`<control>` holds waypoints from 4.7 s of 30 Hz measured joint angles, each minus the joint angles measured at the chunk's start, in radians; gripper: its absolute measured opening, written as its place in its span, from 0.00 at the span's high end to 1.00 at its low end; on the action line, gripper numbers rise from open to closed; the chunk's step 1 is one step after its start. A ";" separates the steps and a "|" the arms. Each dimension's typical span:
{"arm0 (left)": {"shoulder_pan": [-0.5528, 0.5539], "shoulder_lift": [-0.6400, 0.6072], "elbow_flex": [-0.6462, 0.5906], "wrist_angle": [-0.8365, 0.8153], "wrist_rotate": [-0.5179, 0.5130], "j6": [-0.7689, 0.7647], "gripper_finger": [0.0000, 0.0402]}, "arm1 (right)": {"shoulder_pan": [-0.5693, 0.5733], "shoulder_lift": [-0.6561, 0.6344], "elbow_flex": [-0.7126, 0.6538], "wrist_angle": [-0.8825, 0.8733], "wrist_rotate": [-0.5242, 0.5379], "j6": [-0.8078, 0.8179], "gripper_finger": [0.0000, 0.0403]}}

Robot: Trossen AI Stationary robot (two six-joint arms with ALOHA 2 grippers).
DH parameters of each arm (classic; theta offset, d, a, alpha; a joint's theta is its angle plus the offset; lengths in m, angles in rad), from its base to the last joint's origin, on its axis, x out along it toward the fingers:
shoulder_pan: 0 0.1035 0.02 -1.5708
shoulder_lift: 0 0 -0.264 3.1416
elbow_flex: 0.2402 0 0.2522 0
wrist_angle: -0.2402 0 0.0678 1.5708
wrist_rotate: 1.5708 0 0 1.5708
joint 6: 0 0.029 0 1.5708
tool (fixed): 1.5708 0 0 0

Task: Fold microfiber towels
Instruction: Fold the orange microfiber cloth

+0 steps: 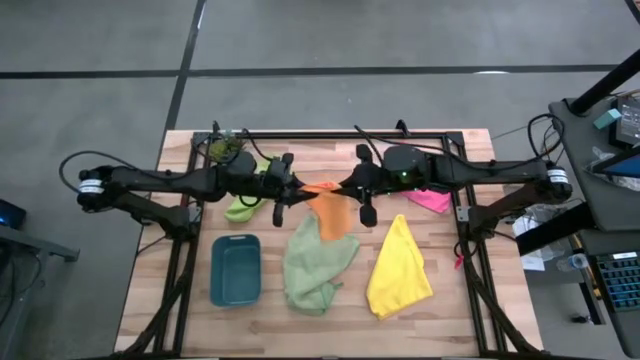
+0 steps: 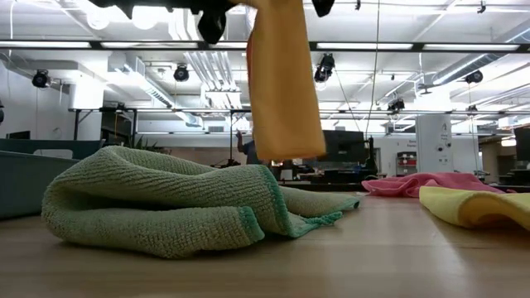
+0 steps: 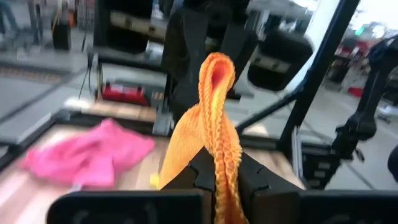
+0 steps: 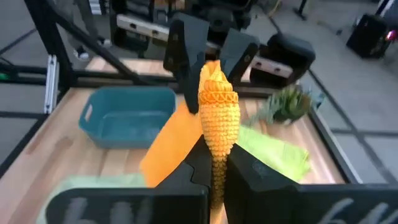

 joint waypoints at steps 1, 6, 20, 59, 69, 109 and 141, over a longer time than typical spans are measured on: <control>0.000 -0.001 0.002 -0.033 0.000 0.000 1.00 | -0.001 0.004 0.000 -0.018 0.000 0.002 0.98; 0.017 0.008 -0.001 -0.118 0.005 0.001 1.00 | -0.002 0.050 0.000 -0.085 0.001 -0.016 0.98; 0.256 0.119 -0.007 -0.194 0.007 0.086 1.00 | -0.211 0.214 -0.002 -0.020 0.056 -0.087 0.98; 0.456 0.397 0.019 -0.149 -0.283 0.813 0.97 | -0.436 0.531 0.050 0.139 0.063 -0.420 0.98; 0.460 0.397 0.009 -0.156 -0.441 0.738 0.64 | -0.476 0.532 0.047 0.131 0.071 -0.336 0.83; 0.181 0.742 0.101 -0.106 -0.129 0.258 0.69 | -0.551 0.689 0.019 0.100 -0.071 -0.141 0.98; 0.040 0.353 -0.013 -0.529 -0.134 0.367 0.72 | -0.271 0.464 -0.131 0.122 -0.069 -0.021 0.98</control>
